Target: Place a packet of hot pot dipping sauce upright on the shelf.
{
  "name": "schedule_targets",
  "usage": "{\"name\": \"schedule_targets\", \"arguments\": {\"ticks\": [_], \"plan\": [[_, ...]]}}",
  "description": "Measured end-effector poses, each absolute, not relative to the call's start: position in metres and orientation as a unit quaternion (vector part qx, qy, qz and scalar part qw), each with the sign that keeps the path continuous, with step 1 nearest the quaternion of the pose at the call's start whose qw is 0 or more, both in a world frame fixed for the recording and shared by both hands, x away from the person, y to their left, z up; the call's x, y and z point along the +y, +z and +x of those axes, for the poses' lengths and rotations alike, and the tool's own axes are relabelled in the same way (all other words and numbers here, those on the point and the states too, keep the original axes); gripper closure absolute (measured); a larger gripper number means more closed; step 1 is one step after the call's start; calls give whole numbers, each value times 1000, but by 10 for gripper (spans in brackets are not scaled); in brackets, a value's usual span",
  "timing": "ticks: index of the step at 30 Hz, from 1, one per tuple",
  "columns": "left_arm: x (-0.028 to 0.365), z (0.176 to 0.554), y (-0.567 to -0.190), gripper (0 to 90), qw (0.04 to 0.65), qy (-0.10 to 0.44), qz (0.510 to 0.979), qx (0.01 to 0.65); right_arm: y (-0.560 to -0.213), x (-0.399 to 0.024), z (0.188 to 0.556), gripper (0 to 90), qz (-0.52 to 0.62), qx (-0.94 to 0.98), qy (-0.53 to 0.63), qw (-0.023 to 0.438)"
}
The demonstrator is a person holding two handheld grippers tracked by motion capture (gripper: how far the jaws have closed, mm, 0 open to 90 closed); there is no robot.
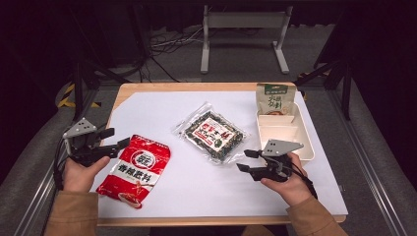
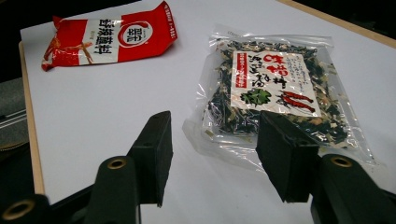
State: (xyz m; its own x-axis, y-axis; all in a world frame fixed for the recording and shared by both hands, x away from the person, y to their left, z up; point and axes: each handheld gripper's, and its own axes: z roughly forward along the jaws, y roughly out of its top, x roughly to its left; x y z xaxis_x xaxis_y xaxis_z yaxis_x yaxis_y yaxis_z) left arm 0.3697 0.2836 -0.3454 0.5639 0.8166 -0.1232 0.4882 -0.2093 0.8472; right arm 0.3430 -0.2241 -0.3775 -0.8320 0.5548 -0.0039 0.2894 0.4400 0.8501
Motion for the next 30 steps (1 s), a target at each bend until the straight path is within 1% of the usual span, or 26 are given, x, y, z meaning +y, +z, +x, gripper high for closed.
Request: {"name": "schedule_targets", "arguments": {"ticks": [3, 7, 11, 14, 18, 20, 21, 27, 30], "plan": [[286, 380, -353, 339, 446, 181, 755, 445, -380, -222, 344, 437, 251, 839, 463, 139], [286, 396, -363, 332, 440, 167, 752, 461, -383, -218, 345, 426, 246, 842, 461, 132], [288, 414, -370, 296, 444, 142, 753, 464, -385, -214, 345, 422, 237, 846, 460, 128], [284, 428, -377, 273, 411, 140, 774, 461, -386, -212, 345, 418, 234, 847, 461, 125], [285, 437, -384, 252, 405, 136, 777, 462, -388, -213, 345, 415, 234, 847, 461, 122], [285, 441, -386, 247, 400, 147, 780, 459, -388, -213, 345, 414, 235, 847, 461, 122], [284, 443, -388, 243, 399, 140, 780, 461, -388, -213, 345, 413, 235, 847, 461, 122], [281, 456, -397, 262, 372, 147, 791, 463, -388, -214, 345, 417, 232, 845, 466, 122], [281, 463, -403, 270, 367, 138, 791, 470, -389, -214, 344, 419, 229, 846, 466, 121]]}}
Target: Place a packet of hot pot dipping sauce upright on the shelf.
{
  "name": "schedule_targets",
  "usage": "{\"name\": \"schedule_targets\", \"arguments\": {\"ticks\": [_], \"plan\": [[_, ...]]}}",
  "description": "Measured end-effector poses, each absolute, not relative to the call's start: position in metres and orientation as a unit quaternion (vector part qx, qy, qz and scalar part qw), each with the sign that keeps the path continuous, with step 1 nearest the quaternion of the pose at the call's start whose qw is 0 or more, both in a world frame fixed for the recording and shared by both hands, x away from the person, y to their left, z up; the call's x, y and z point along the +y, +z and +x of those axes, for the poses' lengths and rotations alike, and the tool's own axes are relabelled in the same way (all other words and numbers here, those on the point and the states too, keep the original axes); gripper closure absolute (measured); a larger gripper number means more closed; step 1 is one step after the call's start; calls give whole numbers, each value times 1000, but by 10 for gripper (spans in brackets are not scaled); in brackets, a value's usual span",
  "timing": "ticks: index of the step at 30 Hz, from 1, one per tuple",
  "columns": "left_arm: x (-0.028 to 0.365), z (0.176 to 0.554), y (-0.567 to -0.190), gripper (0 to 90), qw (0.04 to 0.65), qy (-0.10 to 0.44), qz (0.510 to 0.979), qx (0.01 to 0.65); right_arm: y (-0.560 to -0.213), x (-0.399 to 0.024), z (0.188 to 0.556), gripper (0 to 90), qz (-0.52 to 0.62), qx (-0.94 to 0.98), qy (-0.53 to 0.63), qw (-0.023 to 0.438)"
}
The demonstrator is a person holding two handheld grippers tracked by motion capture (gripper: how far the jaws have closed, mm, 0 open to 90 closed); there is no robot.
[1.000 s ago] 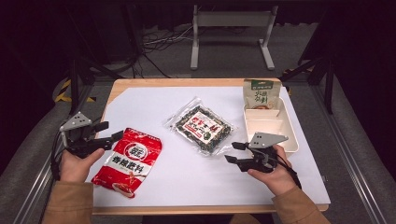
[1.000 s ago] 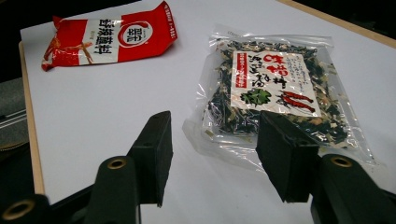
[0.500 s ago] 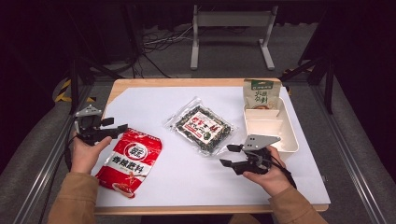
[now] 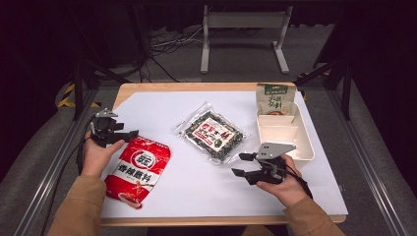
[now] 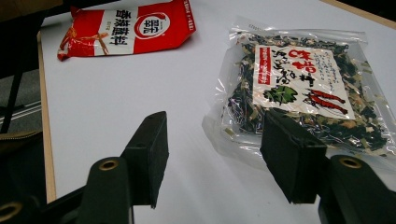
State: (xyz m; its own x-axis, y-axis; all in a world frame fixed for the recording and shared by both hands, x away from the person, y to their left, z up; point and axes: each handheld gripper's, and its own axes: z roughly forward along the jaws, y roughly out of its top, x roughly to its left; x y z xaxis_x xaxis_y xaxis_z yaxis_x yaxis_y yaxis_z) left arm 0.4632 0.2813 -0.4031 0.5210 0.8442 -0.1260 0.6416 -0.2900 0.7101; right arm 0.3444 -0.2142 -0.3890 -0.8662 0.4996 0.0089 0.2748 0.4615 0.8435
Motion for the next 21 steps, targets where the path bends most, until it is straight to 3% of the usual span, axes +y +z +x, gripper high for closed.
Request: {"name": "schedule_targets", "arguments": {"ticks": [11, 18, 21], "plan": [[283, 478, -419, 340, 337, 111, 804, 476, -393, -216, 347, 422, 232, 847, 463, 120], [280, 481, -431, 432, 309, 84, 814, 484, -395, -215, 347, 421, 231, 847, 464, 117], [280, 481, -433, 415, 321, 78, 816, 474, -396, -213, 347, 419, 227, 850, 461, 117]]}}
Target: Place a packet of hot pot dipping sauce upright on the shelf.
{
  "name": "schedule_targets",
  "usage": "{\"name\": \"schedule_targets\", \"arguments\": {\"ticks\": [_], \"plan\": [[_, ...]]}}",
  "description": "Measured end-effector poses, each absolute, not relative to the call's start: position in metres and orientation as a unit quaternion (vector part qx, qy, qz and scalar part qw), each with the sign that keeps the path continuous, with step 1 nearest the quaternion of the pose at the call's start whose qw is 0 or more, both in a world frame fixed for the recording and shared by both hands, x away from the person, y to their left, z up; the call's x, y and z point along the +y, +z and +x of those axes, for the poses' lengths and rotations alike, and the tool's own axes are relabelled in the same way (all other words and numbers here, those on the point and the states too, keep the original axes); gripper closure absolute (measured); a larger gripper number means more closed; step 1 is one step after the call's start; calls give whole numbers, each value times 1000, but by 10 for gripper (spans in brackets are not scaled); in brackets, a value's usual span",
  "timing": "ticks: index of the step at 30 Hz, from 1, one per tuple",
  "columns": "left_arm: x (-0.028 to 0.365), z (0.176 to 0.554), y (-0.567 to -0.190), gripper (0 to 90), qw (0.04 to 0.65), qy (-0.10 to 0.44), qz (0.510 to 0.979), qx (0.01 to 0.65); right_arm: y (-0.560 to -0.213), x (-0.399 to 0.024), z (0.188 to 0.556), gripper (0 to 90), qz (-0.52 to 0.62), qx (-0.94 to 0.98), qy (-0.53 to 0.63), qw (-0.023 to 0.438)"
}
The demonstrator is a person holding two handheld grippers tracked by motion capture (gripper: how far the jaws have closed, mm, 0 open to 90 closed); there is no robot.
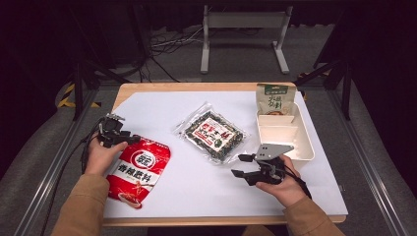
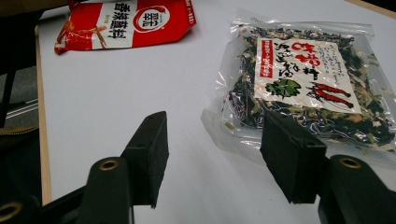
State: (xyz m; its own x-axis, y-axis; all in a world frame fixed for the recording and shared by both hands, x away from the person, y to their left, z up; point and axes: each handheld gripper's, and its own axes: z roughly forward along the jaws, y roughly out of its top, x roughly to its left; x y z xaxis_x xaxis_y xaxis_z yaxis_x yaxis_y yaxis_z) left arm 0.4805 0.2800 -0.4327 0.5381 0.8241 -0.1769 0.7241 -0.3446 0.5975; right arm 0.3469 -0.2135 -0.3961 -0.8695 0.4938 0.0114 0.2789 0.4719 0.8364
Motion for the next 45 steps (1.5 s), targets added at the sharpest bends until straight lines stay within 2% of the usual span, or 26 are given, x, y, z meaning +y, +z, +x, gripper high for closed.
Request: {"name": "schedule_targets", "arguments": {"ticks": [6, 11, 14, 19, 26, 28, 41, 45], "plan": [[275, 480, -434, 372, 330, 63, 826, 453, -397, -213, 347, 416, 226, 851, 460, 117], [272, 480, -438, 390, 323, 50, 834, 444, -398, -213, 347, 415, 226, 852, 458, 118], [271, 479, -436, 437, 319, 48, 835, 446, -397, -213, 346, 411, 224, 852, 458, 119], [274, 478, -434, 620, 320, 57, 833, 447, -398, -213, 346, 407, 225, 852, 458, 118], [266, 475, -435, 794, 298, 90, 841, 443, -398, -211, 346, 397, 224, 854, 455, 120], [265, 473, -433, 891, 293, 101, 840, 445, -398, -211, 346, 397, 223, 853, 455, 120], [273, 461, -415, 900, 320, 131, 826, 446, -398, -211, 346, 402, 224, 854, 455, 115], [275, 451, -401, 900, 330, 160, 819, 442, -398, -209, 346, 423, 223, 855, 454, 112]]}}
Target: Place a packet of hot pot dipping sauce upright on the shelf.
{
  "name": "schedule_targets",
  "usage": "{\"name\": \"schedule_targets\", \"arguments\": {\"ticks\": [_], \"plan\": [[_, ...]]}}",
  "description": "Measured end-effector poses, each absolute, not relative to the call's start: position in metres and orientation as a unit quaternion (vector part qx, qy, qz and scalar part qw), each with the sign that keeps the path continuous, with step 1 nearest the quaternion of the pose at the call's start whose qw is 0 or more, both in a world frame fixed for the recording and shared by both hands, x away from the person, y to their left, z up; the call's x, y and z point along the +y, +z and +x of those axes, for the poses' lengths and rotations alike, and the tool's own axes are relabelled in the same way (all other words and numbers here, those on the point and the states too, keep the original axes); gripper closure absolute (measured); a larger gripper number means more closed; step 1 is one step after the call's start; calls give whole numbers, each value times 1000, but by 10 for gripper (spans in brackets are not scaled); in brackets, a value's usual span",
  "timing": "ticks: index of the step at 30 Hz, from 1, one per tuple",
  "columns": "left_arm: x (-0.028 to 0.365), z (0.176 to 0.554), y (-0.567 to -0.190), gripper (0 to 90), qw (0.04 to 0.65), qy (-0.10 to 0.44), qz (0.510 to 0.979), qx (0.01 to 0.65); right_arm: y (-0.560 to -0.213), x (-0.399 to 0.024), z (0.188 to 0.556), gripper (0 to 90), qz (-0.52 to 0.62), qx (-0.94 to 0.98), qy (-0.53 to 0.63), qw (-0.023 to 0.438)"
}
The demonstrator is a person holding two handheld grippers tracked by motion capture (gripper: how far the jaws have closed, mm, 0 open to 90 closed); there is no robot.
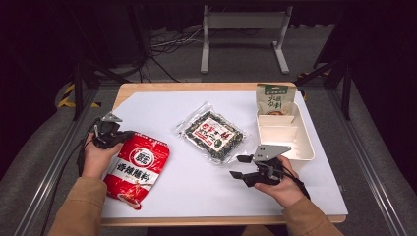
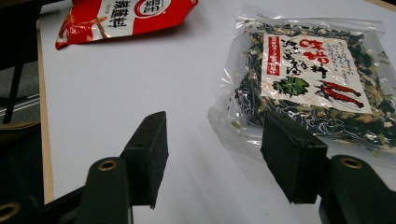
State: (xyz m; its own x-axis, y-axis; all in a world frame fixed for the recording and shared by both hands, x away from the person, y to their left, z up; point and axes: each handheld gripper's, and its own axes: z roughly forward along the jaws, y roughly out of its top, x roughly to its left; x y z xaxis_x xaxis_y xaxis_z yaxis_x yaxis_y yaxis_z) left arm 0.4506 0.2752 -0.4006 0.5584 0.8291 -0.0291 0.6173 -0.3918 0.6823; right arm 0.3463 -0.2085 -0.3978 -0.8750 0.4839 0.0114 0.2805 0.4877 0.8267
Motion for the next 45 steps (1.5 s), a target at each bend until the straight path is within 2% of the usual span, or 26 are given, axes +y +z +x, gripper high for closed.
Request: {"name": "schedule_targets", "arguments": {"ticks": [16, 21, 45], "plan": [[277, 409, -361, 900, 395, 209, 786, 427, -397, -199, 345, 441, 215, 860, 451, 106], [277, 385, -350, 900, 428, 235, 768, 415, -395, -196, 344, 442, 212, 859, 455, 103], [279, 337, -307, 900, 480, 242, 758, 368, -373, -155, 328, 509, 174, 849, 493, 72]]}}
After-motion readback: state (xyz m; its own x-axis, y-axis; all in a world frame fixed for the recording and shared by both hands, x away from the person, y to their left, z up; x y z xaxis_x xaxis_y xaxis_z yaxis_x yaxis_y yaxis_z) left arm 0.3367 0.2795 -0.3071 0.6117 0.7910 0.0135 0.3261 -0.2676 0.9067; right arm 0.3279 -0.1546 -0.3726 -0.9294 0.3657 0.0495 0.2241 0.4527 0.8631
